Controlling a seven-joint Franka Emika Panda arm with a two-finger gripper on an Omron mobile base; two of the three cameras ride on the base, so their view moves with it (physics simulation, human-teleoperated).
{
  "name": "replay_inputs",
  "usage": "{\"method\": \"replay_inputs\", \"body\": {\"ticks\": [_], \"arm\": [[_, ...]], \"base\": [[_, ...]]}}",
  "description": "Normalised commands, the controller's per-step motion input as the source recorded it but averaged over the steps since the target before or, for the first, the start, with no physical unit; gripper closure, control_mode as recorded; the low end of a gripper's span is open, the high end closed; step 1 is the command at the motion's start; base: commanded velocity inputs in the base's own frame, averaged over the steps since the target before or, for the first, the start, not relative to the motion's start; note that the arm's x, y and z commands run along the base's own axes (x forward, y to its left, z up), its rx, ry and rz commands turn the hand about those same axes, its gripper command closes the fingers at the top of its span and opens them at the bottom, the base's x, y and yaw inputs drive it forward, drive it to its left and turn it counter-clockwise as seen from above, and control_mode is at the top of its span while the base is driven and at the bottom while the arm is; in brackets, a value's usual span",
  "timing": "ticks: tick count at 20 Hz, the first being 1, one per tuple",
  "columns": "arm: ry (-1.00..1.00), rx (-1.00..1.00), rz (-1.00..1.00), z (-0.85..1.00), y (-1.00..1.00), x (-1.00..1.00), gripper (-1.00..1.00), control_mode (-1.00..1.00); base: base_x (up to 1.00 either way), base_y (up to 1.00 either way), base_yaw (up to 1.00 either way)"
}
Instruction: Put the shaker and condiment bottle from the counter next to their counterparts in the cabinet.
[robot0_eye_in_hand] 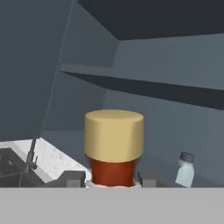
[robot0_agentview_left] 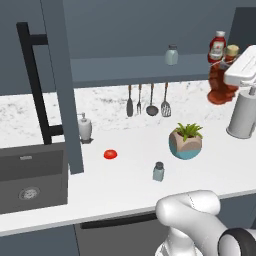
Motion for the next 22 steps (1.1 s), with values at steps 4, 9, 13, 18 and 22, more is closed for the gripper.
{"method": "replay_inputs", "body": {"ticks": [4,9,13,18,22], "arm": [[-0.03,0.17,-0.34,0.07,-0.19,0.00,1.00,-1.00],[0.00,0.13,-0.56,0.16,-0.29,0.00,1.00,-1.00],[0.01,0.06,-0.49,0.06,-0.16,0.00,1.00,-1.00],[0.00,0.01,0.00,0.00,0.00,0.10,1.00,-1.00],[0.00,0.08,0.00,0.00,-0.03,0.58,1.00,-1.00]], "base": [[0.00,0.00,0.00],[0.00,0.00,0.00],[0.00,0.00,0.00],[0.00,0.00,0.00],[0.00,0.00,0.00]]}}
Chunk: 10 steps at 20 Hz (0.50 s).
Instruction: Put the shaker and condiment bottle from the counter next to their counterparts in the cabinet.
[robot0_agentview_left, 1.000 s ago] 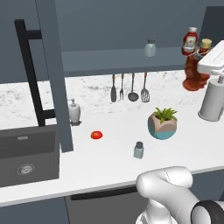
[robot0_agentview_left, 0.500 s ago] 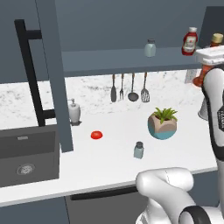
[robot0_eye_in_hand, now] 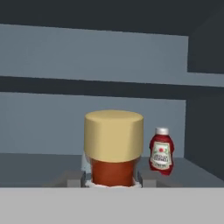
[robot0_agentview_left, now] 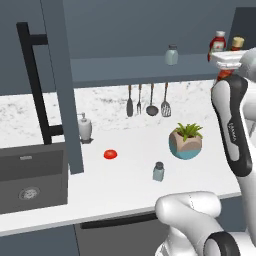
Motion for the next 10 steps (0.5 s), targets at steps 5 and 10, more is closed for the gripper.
{"method": "replay_inputs", "body": {"ticks": [5,10], "arm": [[0.00,0.04,0.00,0.07,-0.12,0.49,1.00,-1.00],[0.00,0.00,-0.04,0.20,-0.26,0.27,1.00,-1.00]], "base": [[0.00,0.00,0.00],[0.00,0.00,0.00]]}}
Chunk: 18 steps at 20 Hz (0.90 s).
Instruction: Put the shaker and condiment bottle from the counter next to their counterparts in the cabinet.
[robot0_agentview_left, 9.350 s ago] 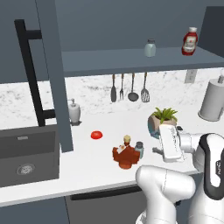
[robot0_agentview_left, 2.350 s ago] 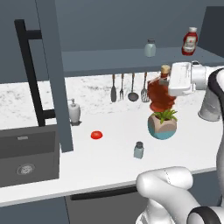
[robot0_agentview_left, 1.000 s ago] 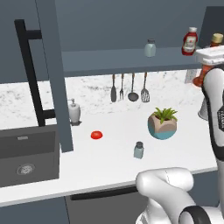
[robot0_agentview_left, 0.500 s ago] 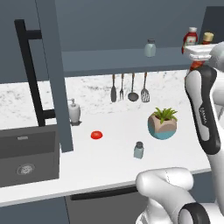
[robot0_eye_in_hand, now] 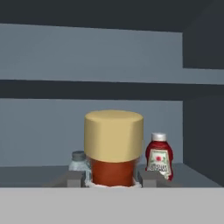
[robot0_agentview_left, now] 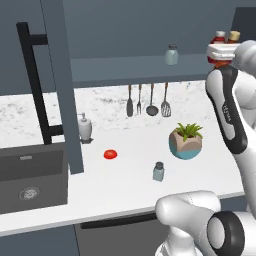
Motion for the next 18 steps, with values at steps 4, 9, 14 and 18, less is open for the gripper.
{"method": "replay_inputs", "body": {"ticks": [4,9,14,18], "arm": [[0.00,0.00,-0.04,0.19,-0.24,0.26,1.00,-1.00],[0.00,0.00,-0.02,0.07,-0.09,0.45,1.00,-1.00],[0.00,0.00,0.00,0.00,0.00,0.52,1.00,-1.00],[-0.01,0.00,0.00,0.00,-0.01,0.52,1.00,-1.00]], "base": [[0.00,0.00,0.00],[0.00,0.00,0.00],[0.00,0.00,0.00],[0.00,0.00,0.00]]}}
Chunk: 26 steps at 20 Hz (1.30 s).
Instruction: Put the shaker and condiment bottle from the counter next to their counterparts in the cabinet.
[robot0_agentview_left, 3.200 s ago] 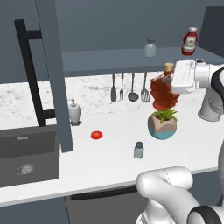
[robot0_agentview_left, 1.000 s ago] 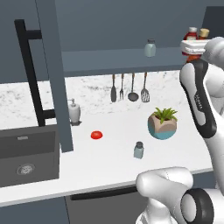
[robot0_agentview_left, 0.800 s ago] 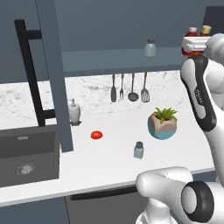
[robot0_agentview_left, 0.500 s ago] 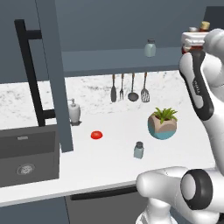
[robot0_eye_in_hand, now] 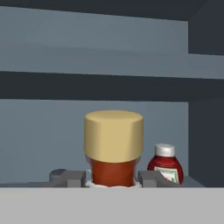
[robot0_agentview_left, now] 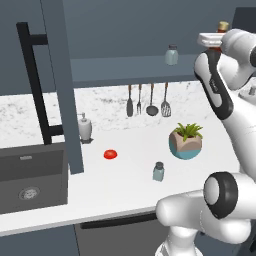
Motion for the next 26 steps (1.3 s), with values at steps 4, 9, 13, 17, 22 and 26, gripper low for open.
{"method": "replay_inputs", "body": {"ticks": [4,9,13,17,22,26], "arm": [[-0.06,0.00,0.00,0.00,-0.12,0.43,1.00,-1.00],[-0.04,0.00,0.00,0.00,-0.17,0.42,1.00,-1.00],[-0.01,0.00,0.00,0.00,-0.25,0.34,1.00,-1.00],[0.00,0.00,-0.03,0.00,-0.38,0.23,1.00,-1.00],[0.00,0.00,0.00,-0.10,-0.18,0.16,1.00,-1.00],[0.00,0.00,0.00,-0.34,0.00,0.22,1.00,-1.00]], "base": [[0.00,0.00,0.00],[0.00,0.00,0.00],[0.00,0.00,0.00],[0.00,0.00,0.00],[0.00,0.00,0.00],[0.00,0.00,0.00]]}}
